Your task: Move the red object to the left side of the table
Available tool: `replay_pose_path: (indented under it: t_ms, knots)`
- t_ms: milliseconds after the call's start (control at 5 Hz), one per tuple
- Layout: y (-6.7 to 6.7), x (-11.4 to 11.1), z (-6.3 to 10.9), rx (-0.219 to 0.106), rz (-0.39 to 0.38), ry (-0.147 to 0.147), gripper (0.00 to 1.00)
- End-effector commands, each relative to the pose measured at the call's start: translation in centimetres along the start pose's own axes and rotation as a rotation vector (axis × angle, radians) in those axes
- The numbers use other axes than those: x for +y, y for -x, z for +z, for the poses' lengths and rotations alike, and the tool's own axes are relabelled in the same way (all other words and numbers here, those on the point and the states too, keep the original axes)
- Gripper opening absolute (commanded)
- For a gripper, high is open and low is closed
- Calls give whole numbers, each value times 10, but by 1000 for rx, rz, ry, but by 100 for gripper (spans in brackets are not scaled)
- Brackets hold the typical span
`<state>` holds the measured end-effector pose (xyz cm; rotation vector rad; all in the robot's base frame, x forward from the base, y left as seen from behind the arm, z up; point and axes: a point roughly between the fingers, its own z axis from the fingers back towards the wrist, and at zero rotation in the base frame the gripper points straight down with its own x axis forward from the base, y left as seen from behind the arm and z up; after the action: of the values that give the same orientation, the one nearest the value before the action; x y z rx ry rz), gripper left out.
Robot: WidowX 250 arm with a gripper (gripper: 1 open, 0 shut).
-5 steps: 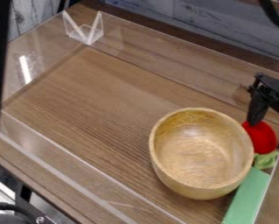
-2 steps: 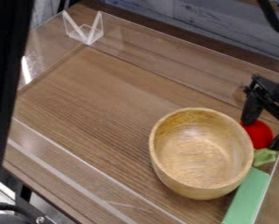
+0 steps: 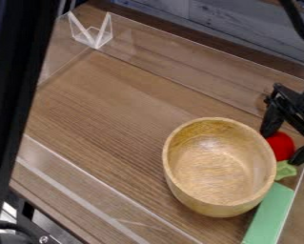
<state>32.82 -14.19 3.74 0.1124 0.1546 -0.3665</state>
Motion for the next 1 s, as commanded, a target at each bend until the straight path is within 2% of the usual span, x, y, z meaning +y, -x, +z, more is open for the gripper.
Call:
replay_pose_path:
  t_ms: [0, 600, 800]
  knots:
    - [-6, 1, 12, -42, 22, -1, 100]
    - [-10, 14, -9, -10, 264, 30, 100]
    - [-20, 5, -8, -3, 269, 33, 0]
